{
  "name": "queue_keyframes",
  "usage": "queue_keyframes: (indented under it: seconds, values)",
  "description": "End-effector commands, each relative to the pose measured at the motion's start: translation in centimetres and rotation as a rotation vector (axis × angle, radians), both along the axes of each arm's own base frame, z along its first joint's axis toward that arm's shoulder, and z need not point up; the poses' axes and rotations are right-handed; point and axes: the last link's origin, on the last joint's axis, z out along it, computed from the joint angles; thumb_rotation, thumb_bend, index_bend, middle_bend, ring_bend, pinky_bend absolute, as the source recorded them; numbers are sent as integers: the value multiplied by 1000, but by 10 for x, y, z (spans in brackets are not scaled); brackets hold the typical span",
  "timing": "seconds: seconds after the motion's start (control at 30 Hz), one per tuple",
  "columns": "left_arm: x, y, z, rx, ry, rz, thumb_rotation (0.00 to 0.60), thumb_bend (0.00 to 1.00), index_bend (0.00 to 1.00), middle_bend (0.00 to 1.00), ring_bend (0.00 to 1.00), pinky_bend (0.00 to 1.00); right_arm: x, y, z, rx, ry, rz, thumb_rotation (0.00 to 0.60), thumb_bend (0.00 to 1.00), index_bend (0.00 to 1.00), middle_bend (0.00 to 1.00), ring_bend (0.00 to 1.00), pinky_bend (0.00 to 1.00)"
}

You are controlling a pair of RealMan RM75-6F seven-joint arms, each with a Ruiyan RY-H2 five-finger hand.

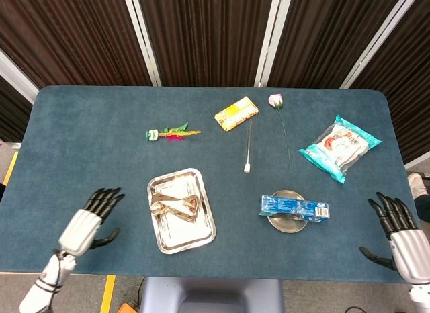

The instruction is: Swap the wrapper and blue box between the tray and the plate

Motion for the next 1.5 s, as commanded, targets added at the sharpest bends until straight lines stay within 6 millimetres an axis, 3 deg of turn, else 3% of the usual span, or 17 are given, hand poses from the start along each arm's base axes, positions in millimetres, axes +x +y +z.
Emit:
queue_keyframes:
  seconds: [0.03,0.27,0.5,0.63,0.7,0.83,0.97,1.13,1.3,1.5]
  values:
    - [32,19,-26,-63,-8,-23,600,376,0,0,0,72,1,0,-1,12,2,1,600,163,0,0,0,0]
    - [57,38,-61,-165,10,-17,600,377,0,0,0,75,0,-2,0,20,-1,-13,600,162,0,0,0,0]
    - [57,59,-88,-190,52,21,600,376,0,0,0,91,-2,-4,4,15,-12,-26,600,162,0,0,0,0]
    - [56,65,-95,-170,85,14,600,374,16,10,9,155,-4,-5,5,9,-15,-35,600,162,0,0,0,0]
    - [57,68,-98,-158,76,14,600,371,124,94,77,219,-4,-6,5,9,-13,-38,600,162,0,0,0,0]
    - [59,78,-101,-108,60,5,600,373,504,490,407,438,-5,-7,4,13,-12,-47,600,162,0,0,0,0]
    - [69,88,-102,-52,10,-25,600,402,638,653,524,557,-6,-8,5,18,-19,-62,600,162,0,0,0,0]
    - [88,104,-102,-23,-39,-63,600,426,688,715,569,585,-9,-12,5,28,-30,-88,600,162,0,0,0,0]
    - [127,127,-105,-4,-68,-131,600,434,692,728,589,610,-14,-20,8,30,-49,-123,600,162,0,0,0,0]
    - [175,169,-130,-5,-36,-154,600,449,668,703,589,608,-24,-31,14,27,-71,-177,600,163,0,0,0,0]
